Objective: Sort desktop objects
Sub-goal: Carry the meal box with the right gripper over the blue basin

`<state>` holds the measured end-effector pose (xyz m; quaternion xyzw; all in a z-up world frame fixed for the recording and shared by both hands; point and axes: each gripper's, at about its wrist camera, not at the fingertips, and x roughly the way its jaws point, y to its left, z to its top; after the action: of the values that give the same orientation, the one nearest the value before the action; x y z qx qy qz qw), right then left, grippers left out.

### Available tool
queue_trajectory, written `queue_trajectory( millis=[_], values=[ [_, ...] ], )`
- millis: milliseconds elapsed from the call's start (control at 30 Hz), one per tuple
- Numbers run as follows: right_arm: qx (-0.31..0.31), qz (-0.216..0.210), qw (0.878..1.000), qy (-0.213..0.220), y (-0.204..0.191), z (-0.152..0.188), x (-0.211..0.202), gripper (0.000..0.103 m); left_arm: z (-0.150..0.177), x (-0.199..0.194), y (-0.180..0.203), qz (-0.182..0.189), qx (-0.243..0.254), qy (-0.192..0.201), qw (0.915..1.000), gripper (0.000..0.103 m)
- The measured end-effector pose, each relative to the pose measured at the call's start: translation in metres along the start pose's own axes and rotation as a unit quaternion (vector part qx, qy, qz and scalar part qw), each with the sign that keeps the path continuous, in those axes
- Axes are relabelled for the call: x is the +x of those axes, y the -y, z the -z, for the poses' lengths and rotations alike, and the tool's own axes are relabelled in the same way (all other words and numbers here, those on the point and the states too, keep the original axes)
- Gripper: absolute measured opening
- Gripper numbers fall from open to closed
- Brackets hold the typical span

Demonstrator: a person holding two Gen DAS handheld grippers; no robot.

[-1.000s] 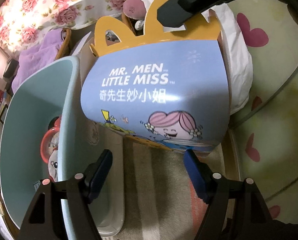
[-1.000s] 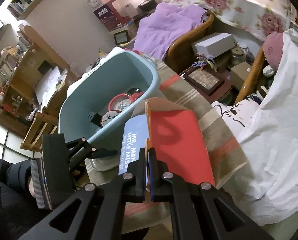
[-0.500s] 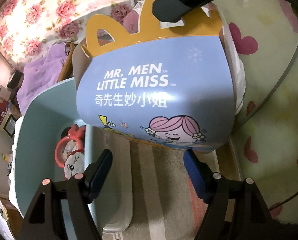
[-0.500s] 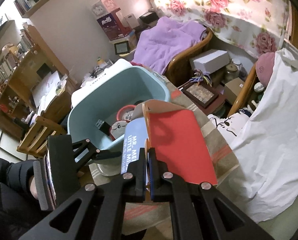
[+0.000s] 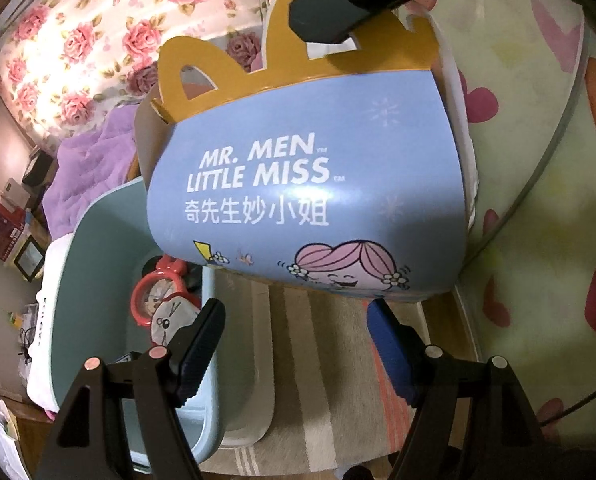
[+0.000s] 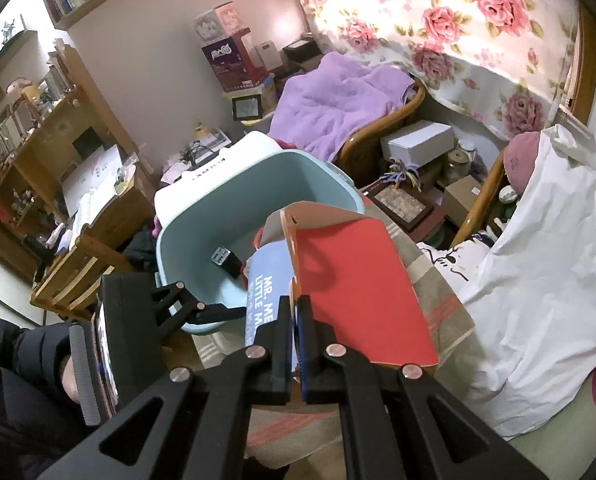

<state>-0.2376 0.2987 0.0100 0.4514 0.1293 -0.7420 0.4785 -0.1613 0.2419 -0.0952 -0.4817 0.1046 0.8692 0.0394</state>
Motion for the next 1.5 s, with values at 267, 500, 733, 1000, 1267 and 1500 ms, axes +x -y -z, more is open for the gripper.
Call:
queue_trajectory(
  millis=[267, 500, 733, 1000, 1267, 1500],
  values=[
    [-0.01, 0.007, 1.0, 0.007, -0.034, -0.001, -0.01, 0.0, 0.012, -0.021, -0.007, -0.005, 0.001, 0.013, 0.9999, 0.077],
    [-0.021, 0.013, 1.0, 0.018, -0.064, -0.009, -0.018, 0.0, 0.023, -0.042, -0.019, -0.013, -0.003, 0.028, 0.9995, 0.077],
    [-0.035, 0.012, 0.999, 0.028, -0.097, -0.022, -0.021, 0.0, 0.032, -0.06, -0.037, -0.023, -0.011, 0.04, 0.9989, 0.077],
    [-0.05, 0.02, 0.998, 0.038, -0.129, -0.041, -0.02, 0.0, 0.047, -0.078, -0.071, -0.035, -0.026, 0.059, 0.9973, 0.077],
    [-0.058, 0.014, 0.998, 0.037, -0.151, -0.063, -0.004, 0.0, 0.054, -0.096, -0.096, -0.048, -0.043, 0.06, 0.9961, 0.077],
    [-0.077, 0.001, 0.996, 0.036, -0.171, -0.084, 0.013, 0.0, 0.06, -0.1, -0.118, -0.062, -0.061, 0.059, 0.9945, 0.077]
  ],
)
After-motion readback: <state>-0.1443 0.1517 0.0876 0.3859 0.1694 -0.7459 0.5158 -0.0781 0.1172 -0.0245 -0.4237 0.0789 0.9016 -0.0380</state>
